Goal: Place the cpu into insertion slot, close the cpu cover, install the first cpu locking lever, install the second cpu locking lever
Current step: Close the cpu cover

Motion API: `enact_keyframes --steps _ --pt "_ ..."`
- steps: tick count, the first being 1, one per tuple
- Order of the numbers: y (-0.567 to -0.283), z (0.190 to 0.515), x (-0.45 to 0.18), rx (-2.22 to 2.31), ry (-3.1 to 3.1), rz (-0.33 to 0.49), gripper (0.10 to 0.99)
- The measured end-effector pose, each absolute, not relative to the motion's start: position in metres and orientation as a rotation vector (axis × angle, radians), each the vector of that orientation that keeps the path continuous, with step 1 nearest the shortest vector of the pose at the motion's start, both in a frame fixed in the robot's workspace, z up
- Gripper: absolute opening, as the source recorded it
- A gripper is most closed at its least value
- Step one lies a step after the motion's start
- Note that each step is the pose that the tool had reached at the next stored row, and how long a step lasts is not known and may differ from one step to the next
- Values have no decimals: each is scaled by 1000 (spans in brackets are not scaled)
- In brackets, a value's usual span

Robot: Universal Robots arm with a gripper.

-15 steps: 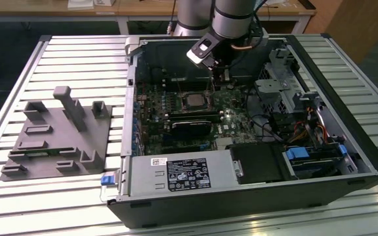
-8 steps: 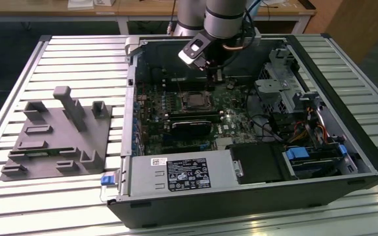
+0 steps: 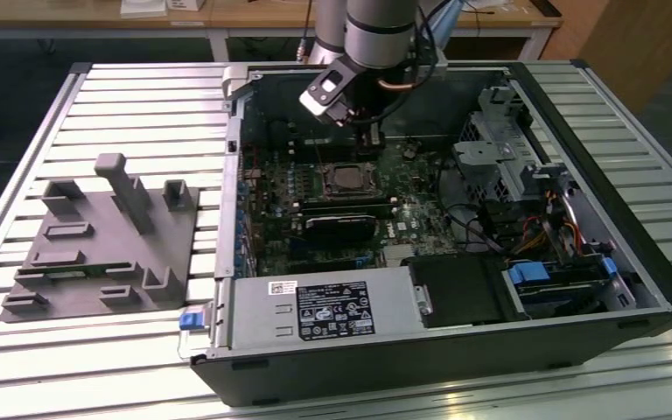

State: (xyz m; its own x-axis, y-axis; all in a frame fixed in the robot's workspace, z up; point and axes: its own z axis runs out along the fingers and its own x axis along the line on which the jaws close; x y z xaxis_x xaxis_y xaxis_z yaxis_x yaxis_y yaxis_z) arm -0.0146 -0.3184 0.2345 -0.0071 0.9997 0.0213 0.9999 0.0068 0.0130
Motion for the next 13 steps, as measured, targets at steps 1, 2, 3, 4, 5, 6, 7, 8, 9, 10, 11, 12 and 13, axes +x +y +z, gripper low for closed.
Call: enact_keyframes --steps 1,2,3,4,5,6,7,8,9,10,11,12,13 --pt "-318 235 -17 -2211 -2227 -43 106" --pt "-318 234 -20 -2214 -2229 -49 106" --pt "-318 234 -23 -2217 -2233 -56 106" --pt "-318 234 -25 -2220 -2236 -63 106" --pt "-318 234 -27 -2223 -2240 -72 106" --pt "-318 234 -28 -2227 -2245 -82 106" --pt "-318 233 -29 -2229 -2250 -92 106" --pt "-318 233 -29 -2229 -2255 -98 106" --pt "-319 232 -29 -2228 -2260 -102 106" --pt "-319 231 -30 -2226 -2264 -105 106" --pt "-319 230 -31 -2224 -2267 -105 106" --pt "-320 229 -32 -2223 -2268 -106 106" --pt "-320 228 -34 -2222 -2269 -105 106"
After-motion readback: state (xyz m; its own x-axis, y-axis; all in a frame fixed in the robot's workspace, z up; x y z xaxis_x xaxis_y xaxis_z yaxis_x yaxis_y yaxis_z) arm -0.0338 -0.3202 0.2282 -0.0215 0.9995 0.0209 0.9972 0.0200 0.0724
